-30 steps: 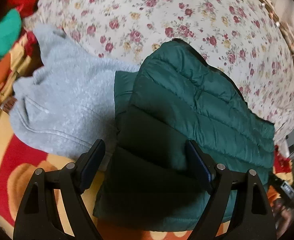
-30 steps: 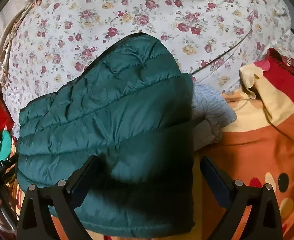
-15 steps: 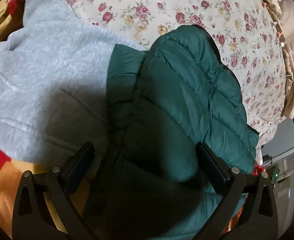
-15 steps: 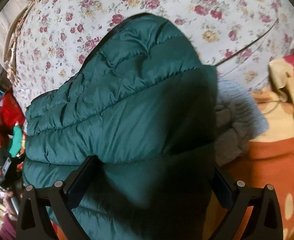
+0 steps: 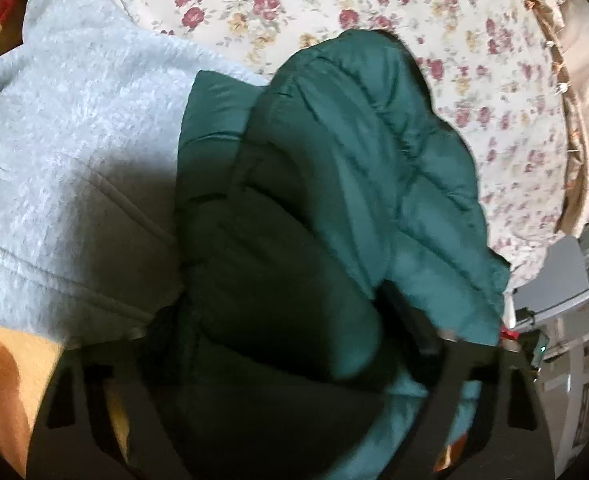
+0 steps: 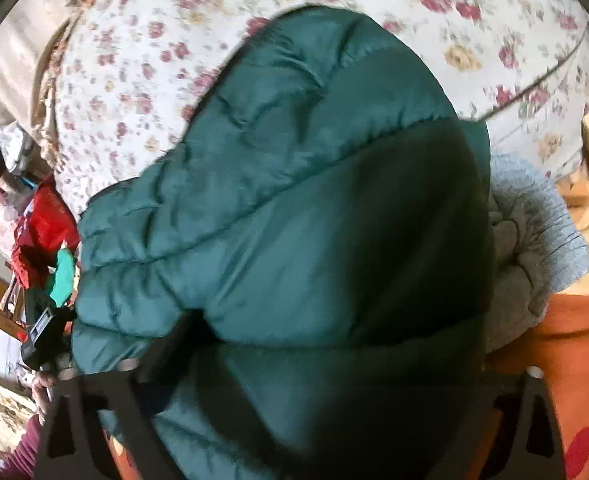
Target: Fold large clothes
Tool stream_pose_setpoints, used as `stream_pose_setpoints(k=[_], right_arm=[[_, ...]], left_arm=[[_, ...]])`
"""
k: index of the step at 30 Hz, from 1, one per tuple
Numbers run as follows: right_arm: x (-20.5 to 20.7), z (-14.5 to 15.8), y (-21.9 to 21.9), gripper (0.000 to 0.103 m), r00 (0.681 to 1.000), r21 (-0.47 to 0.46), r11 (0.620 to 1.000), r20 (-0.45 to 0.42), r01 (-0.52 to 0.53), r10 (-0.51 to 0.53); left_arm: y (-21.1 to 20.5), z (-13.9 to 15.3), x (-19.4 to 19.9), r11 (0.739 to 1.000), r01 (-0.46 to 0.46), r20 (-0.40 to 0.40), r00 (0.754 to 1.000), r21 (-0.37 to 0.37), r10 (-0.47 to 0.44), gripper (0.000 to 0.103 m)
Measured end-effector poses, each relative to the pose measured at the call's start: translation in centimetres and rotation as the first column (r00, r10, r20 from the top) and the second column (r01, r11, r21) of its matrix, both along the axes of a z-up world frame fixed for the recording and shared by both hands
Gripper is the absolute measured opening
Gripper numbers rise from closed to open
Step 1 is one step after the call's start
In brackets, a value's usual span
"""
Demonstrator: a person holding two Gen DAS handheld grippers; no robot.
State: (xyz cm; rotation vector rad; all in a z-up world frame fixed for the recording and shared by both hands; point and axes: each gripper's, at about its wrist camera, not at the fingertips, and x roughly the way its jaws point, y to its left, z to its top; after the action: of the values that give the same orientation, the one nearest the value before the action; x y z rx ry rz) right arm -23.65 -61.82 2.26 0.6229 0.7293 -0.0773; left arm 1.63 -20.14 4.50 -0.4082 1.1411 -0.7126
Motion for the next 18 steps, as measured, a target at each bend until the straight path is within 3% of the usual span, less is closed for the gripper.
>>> stream_pose_setpoints(k=[3, 6, 11, 18], right_arm=[[-0.8, 1.6, 1.3, 0.059, 1.0, -0.044, 0.999, 0.021, -0.014, 0.015], [-1.7, 3.0, 2.3, 0.048, 0.999, -0.06, 0.998, 0.038, -0.032, 0.034], [-3.7, 5.0, 3.5, 0.044, 0.996, -0.05, 0.997, 0.069, -0.053, 0.056], [-8.2, 6.5, 6.0, 0.043, 0.992, -0.001, 0.996, 0.09, -0.091, 0.091]], left_arm=[[0.0, 1.2, -0.9, 1.0, 0.014, 0.048, 0.999, 0.012, -0.014, 0.06], [0.2, 2.1, -1.6, 1.0, 0.017, 0.079, 0.997, 0.023, -0.019, 0.049], [1.3, 3.7, -3.4, 0.999, 0.022, 0.102, 0.994, 0.038, -0.026, 0.042], [5.4, 6.1, -8.4, 0.996, 0.063, 0.109, 0.992, 0.055, -0.069, 0.04]])
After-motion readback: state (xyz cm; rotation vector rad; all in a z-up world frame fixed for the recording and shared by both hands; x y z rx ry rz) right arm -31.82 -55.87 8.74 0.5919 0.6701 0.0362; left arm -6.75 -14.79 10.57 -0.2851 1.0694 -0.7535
